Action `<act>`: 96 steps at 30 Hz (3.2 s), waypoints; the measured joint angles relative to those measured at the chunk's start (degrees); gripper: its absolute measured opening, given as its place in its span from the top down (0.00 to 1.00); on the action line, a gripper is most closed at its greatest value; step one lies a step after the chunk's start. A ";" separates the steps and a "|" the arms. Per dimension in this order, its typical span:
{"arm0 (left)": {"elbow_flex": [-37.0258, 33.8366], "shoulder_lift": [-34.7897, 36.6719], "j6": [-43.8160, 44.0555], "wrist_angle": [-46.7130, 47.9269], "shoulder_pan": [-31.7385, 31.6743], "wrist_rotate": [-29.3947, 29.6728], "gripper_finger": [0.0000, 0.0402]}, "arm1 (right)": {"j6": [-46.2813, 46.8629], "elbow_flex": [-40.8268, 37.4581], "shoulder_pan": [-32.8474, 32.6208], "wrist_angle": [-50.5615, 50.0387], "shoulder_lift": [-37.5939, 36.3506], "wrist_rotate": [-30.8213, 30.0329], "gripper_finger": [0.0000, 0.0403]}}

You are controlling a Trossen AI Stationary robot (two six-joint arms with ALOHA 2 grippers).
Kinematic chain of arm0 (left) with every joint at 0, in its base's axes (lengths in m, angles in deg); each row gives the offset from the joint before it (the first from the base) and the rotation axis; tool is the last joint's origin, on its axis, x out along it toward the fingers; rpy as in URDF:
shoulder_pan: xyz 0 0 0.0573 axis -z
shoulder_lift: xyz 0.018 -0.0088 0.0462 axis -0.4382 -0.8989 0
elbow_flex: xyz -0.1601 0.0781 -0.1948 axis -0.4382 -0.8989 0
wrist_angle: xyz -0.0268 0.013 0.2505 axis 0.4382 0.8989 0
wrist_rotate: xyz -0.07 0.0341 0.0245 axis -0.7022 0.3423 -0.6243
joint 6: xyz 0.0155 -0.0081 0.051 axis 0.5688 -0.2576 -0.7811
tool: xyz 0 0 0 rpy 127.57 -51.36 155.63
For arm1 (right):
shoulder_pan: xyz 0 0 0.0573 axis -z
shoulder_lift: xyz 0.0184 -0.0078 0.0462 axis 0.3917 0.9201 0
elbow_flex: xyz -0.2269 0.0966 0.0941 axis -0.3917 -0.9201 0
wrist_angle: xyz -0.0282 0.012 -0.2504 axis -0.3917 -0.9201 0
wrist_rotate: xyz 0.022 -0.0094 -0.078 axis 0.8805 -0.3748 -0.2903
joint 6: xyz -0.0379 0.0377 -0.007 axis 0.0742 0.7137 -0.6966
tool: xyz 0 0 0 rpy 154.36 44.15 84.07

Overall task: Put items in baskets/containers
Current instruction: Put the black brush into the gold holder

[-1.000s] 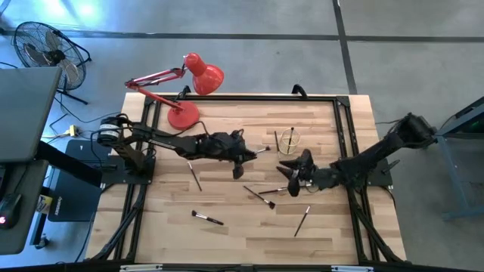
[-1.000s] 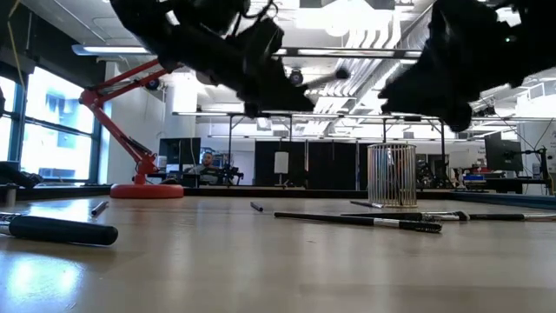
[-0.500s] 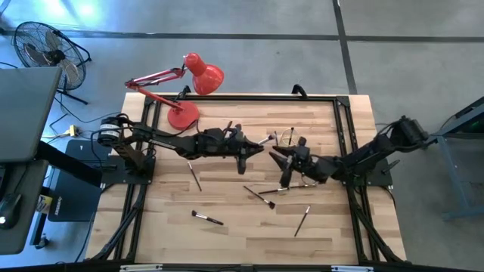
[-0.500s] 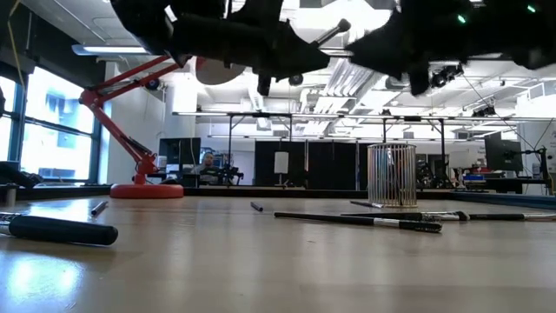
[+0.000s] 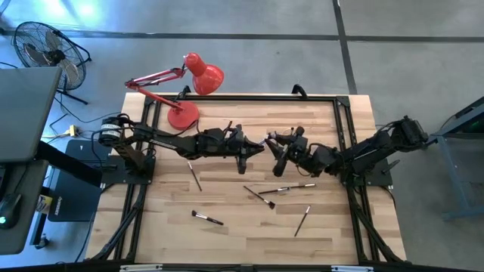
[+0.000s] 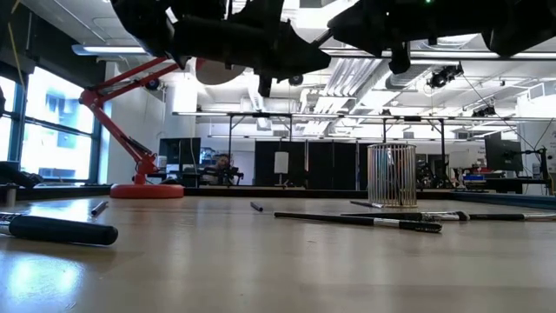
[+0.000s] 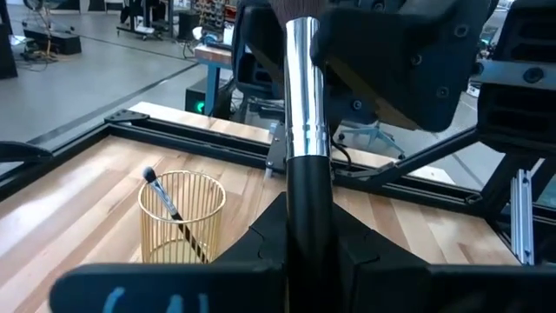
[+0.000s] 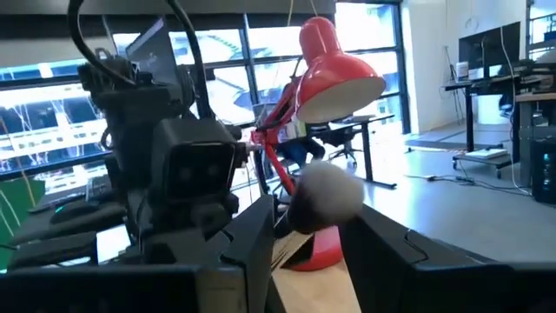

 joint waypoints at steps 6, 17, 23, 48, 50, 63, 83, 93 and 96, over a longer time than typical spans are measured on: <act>0.00 0.00 -0.02 0.19 0.02 -0.10 0.93 | 3.42 0.00 2.02 -0.15 0.00 4.62 0.69; 0.00 0.00 -0.07 1.23 -0.03 -2.01 0.90 | -0.14 0.00 2.26 -0.17 -0.04 7.16 0.93; 0.00 0.00 -0.74 3.06 -0.02 -1.95 0.81 | -0.33 0.00 2.26 -2.58 -0.04 7.28 0.89; 0.06 5.35 -8.21 20.57 -0.01 2.56 0.62 | 7.41 -0.11 1.89 -43.92 -19.74 -6.34 0.95; 0.04 5.35 -8.15 21.17 0.00 3.25 0.62 | 7.27 -0.11 1.89 -47.81 -23.13 -10.07 0.96; 0.04 5.20 -6.71 20.61 0.00 3.56 0.62 | 19.40 -0.07 5.66 -69.84 -27.88 -15.63 0.96; 0.04 5.20 -5.21 18.05 0.00 1.86 0.62 | 25.12 -0.07 15.77 -71.30 -18.66 -1.24 0.75; 0.04 5.20 -4.87 19.02 0.00 2.18 0.62 | 23.53 -0.07 15.63 -71.16 -25.32 4.97 0.70; 0.04 5.20 -2.85 20.83 0.00 4.57 0.62 | 23.75 -0.07 15.59 -71.29 -29.62 8.62 0.72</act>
